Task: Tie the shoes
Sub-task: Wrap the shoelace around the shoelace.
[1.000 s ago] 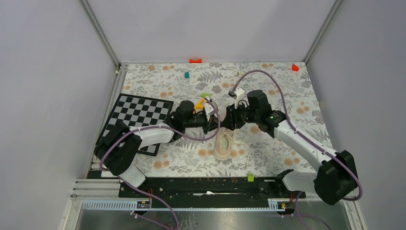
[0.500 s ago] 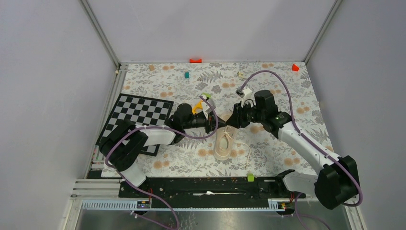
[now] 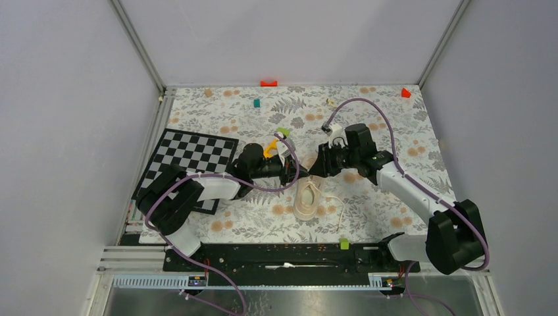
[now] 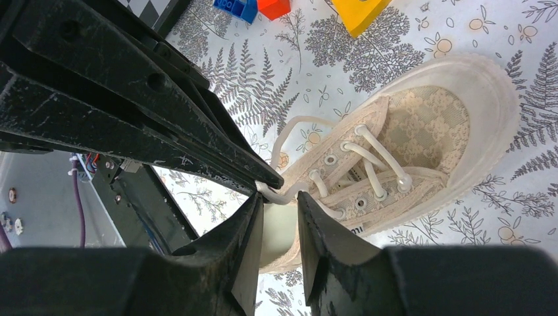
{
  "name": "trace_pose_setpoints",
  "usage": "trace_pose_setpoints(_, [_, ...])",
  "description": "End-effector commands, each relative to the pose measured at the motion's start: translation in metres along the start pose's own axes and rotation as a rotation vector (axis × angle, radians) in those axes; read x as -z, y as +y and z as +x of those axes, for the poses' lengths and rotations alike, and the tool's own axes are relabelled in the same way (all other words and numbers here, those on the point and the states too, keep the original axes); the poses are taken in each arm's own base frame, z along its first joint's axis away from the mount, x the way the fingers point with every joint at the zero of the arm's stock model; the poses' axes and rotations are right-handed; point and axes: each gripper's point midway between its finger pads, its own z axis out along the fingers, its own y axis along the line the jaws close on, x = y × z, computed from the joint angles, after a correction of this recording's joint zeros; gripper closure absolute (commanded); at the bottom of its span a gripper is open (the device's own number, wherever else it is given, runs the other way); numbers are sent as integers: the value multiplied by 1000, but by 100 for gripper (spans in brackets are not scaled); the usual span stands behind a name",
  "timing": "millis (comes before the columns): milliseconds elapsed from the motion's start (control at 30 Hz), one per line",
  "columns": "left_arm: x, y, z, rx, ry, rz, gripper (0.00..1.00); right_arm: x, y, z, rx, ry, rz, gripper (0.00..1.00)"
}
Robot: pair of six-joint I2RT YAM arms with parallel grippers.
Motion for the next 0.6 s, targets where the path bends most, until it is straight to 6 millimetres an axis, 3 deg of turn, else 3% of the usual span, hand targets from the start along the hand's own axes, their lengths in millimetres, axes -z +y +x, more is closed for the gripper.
trace_pose_setpoints(0, [-2, -11, -22, -65, -68, 59, 100, -5, 9, -13, 1, -24, -62, 67])
trace_pose_setpoints(367, [-3, -11, -23, -65, -66, 63, 100, -8, 22, -15, -10, -18, -150, 66])
trace_pose_setpoints(567, [-4, -10, -26, -67, -72, 60, 100, -11, 18, -8, -20, 10, -142, 67])
